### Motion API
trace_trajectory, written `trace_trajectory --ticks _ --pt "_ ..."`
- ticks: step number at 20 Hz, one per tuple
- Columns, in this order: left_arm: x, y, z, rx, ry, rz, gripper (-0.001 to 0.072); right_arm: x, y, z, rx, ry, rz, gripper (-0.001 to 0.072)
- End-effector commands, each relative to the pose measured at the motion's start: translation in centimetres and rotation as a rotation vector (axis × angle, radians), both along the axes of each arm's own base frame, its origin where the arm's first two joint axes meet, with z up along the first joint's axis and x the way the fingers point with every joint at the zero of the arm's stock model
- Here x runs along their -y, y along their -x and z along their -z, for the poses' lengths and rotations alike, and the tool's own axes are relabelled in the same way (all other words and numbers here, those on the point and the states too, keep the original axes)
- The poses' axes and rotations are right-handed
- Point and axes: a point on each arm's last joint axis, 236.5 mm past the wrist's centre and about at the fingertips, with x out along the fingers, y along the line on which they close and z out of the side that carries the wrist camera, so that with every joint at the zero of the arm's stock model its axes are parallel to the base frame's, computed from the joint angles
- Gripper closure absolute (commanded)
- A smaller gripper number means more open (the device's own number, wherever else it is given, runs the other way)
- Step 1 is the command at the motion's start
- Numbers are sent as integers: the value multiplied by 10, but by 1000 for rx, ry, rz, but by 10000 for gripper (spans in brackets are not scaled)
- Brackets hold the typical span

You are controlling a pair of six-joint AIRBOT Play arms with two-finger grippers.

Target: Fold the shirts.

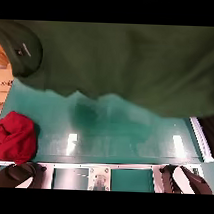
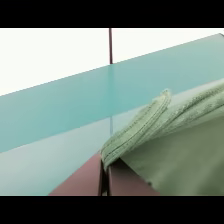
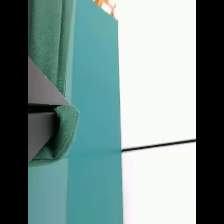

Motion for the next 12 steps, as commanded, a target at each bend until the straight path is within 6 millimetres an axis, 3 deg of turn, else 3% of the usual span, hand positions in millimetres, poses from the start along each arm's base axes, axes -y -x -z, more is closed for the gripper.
trace_trajectory --ticks 1,3,5,8,12 --pt "4 -26 21 -47 -43 -27 684 22 -30 28 -81 -34 28 696" --pt "11 -64 53 -112 -103 -61 684 35 -65 72 -195 -84 11 696" --pt "23 -109 97 -213 -154 -78 684 44 -102 122 -294 -115 -12 696" --pt "34 -177 195 -491 -83 -43 684 47 -152 196 -410 -153 -42 696" --pt "38 -232 313 -781 59 63 684 40 -203 293 -560 -184 -84 696"
